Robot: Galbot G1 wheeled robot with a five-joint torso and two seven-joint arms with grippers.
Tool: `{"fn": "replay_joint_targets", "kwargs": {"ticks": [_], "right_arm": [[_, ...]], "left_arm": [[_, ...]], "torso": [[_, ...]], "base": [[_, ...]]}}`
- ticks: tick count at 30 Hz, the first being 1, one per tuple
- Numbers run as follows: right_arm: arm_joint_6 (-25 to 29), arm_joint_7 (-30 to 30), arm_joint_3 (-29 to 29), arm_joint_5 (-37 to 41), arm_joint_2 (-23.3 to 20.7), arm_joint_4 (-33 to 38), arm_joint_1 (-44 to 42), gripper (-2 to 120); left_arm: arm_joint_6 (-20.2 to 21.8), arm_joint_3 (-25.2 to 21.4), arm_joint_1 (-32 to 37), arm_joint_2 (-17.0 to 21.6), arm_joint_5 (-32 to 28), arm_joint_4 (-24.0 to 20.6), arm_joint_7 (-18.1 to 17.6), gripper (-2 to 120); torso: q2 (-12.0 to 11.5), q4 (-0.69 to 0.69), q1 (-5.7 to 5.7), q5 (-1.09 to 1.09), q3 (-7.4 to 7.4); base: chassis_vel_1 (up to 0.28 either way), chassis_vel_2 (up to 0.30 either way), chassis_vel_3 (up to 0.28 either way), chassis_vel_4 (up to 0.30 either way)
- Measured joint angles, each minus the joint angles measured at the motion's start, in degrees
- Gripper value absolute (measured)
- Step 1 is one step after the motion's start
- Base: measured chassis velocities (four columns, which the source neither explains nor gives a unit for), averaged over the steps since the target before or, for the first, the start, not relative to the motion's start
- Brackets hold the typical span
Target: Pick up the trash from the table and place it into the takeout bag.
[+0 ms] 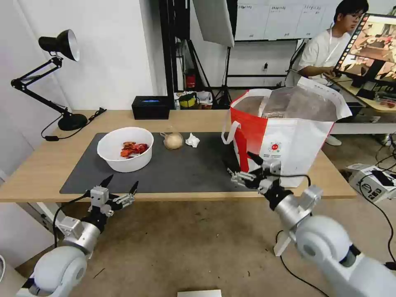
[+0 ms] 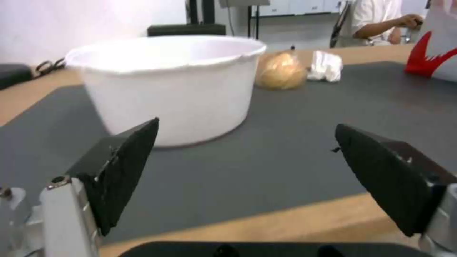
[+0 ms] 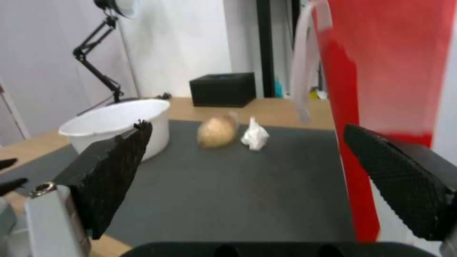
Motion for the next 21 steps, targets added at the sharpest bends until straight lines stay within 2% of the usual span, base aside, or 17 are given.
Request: {"fn": "replay_joint_targets", "kwargs": {"ticks": [11,21], "right_arm": [[5.3,0.3,0.4,-5.0,2.9,-3.3,-6.6,100],[7.2,0.6,0.3,-7.3,5.0,-4.1,-10.3,100]], "left_arm": [[-1.1,-2.9,4.5,-2.2,0.7,0.3,1.4,100],[-2.7,-3.6,6.2,-3.7,2.6,1.5,2.3,100]], "torso": [[0.0,0.00,0.00,0.01,0.00],[0.0,-0.01,0.00,0.01,0.00]], "base": [[0.000,0.000,0.000,0.000],[0.000,0.000,0.000,0.000]]}}
